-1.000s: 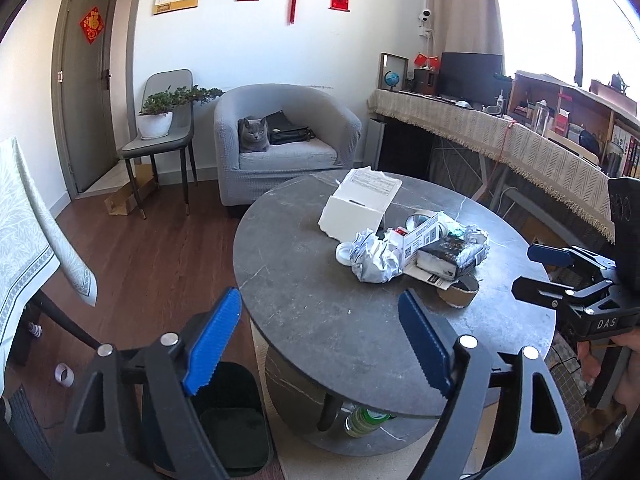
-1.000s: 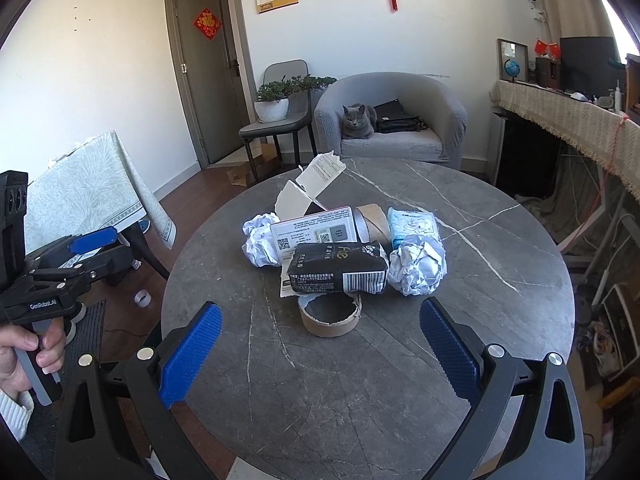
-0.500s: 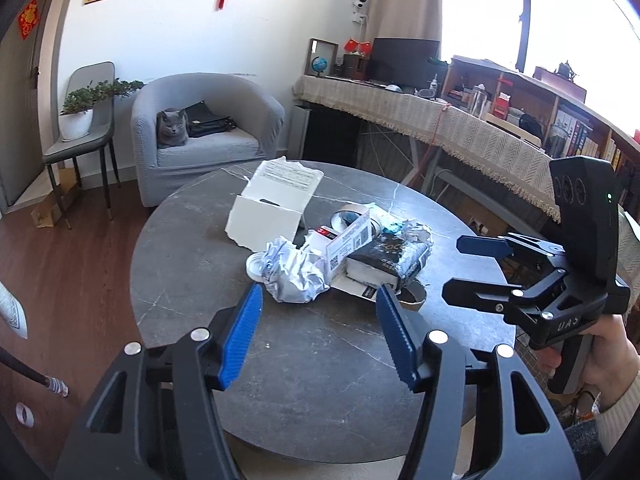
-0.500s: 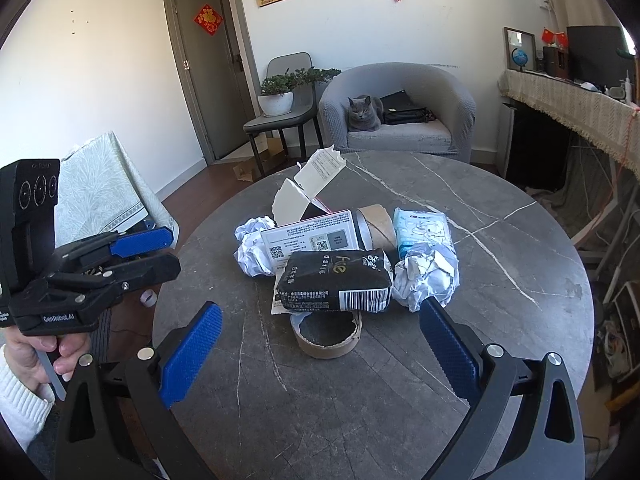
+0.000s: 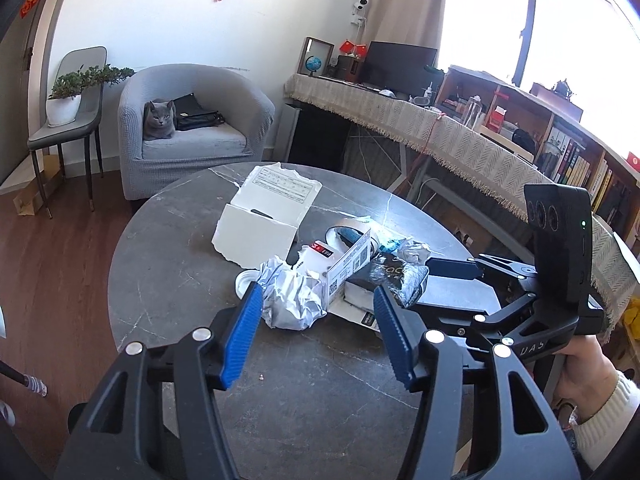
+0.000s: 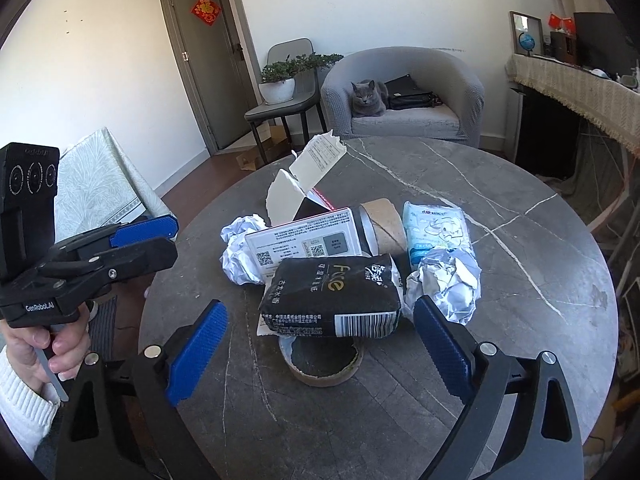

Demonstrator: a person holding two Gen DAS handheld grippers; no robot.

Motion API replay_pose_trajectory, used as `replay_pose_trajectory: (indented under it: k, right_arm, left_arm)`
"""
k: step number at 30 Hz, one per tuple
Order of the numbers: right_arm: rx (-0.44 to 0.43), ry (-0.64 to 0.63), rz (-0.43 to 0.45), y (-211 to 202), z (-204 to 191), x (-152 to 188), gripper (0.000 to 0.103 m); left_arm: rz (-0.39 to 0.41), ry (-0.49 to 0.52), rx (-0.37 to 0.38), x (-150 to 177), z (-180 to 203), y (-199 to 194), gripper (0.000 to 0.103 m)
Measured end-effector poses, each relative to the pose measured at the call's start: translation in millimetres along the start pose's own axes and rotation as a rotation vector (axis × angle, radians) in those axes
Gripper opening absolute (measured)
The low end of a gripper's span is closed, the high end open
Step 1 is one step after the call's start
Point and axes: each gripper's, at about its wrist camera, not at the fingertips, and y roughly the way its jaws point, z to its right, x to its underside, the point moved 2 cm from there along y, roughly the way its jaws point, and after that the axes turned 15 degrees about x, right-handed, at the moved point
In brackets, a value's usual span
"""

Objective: Collect trash
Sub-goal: 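Move left tool to white paper piece while right tool approaches black Face tissue pack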

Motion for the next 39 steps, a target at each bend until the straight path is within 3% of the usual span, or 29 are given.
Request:
replay_pose_trajectory:
  k: [2,6,19,21,22,25,27,28,32,39]
  right_arm:
    - [-0.014,0.003,-0.002,2.7,0.2,-1.2,0.095]
    - [-0.01,-0.031,-0.024,12.6,-6.5,-4.3,0.08]
    - [-0.043,-0.017,-0.027,20.9,3.1,-13.3,0.062]
    - [-0.062,-0.012,-0.029,19.1,7.2,-14.8,0.044]
    - [-0.066,-0.01,-0.033,18.2,9.8,-15.1,0.043]
    - [-0.068,-0.041,-0.066,20.9,7.6,-11.3,0.044]
    - [-0.071,-0.049,-0.056,19.8,4.9,-10.1,0.07]
    - [-0.076,-0.061,-0.047,18.5,2.8,-10.2,0.073]
    - [-0.07,-0.079,-0.025,15.8,-1.9,-12.7,0.08]
    - [-0.04,-0.171,-0.026,22.5,-23.6,-9.4,0.081]
  left_arm:
    - [-0.008,0.007,0.001,0.1,-0.6,4.1,0.06]
    - [-0.018,0.01,0.02,-2.3,-2.0,10.5,0.06]
    - [-0.051,0.037,0.052,-7.7,-8.6,34.2,0.06]
    - [-0.056,0.044,0.052,-8.3,-8.6,37.8,0.06]
    - [-0.06,0.045,0.051,-8.2,-8.0,40.2,0.06]
    - [-0.067,0.043,0.046,-9.5,-10.9,46.3,0.06]
    - [-0.064,0.035,0.051,-11.2,-13.8,48.1,0.06]
    - [-0.061,0.029,0.055,-12.3,-15.1,48.5,0.06]
    - [-0.042,0.0,0.061,-19.1,-20.9,50.3,0.06]
    - [-0.028,-0.006,0.066,-25.1,-24.1,46.3,0.061]
